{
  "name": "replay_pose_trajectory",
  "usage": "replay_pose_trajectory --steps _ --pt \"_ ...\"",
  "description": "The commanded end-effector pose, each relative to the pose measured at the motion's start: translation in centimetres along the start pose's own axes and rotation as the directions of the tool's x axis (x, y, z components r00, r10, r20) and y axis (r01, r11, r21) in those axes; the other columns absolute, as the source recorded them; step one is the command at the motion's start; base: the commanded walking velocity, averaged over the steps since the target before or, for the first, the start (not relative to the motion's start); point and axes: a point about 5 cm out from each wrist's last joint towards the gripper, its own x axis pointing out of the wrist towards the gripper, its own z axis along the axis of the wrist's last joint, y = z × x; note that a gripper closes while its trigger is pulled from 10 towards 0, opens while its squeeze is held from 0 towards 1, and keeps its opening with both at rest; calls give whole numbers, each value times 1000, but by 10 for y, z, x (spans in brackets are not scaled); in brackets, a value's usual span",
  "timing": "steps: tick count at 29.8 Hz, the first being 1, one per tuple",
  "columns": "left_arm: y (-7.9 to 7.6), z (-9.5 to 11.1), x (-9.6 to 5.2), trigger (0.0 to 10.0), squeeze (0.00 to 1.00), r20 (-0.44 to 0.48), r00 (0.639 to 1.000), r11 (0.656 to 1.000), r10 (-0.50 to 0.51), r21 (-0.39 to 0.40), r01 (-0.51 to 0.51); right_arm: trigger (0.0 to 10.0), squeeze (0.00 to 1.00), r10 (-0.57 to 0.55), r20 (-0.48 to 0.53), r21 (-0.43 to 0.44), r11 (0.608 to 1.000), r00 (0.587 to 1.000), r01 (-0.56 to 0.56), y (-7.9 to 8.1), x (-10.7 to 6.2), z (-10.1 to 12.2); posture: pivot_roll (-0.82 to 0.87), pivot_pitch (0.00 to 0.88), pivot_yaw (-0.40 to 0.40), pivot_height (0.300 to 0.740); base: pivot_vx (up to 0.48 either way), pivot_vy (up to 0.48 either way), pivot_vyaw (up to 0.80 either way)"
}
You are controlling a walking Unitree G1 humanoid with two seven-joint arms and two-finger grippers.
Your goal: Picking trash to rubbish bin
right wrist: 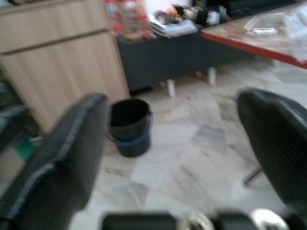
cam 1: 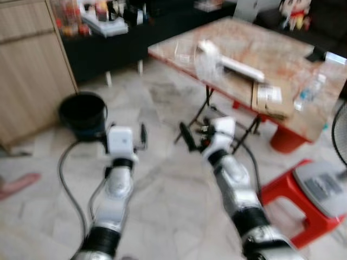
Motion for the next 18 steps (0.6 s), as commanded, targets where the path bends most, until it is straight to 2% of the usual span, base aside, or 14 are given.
replay_pose_trajectory --steps 1,10,13,18 --pt "-12 6 0 10000 0 24 999 1000 -25 -3 25 10000 0 -33 14 -14 999 999 33 -13 -4 4 14 132 -117 740 480 0 0" --pt "-14 11 4 10000 0 39 999 1000 -19 -8 19 10000 0 -34 55 -11 999 998 34 -10 -2 10 15 135 -123 740 480 0 0" --pt "-14 12 4 10000 0 44 999 1000 -15 -10 16 10000 0 -42 82 25 999 996 40 -12 -1 15 17 139 -125 740 472 0 0" --pt "-13 12 5 10000 0 42 999 1000 -13 -11 14 10000 0 -31 80 31 999 996 29 -10 -1 14 16 142 -124 740 469 0 -678"
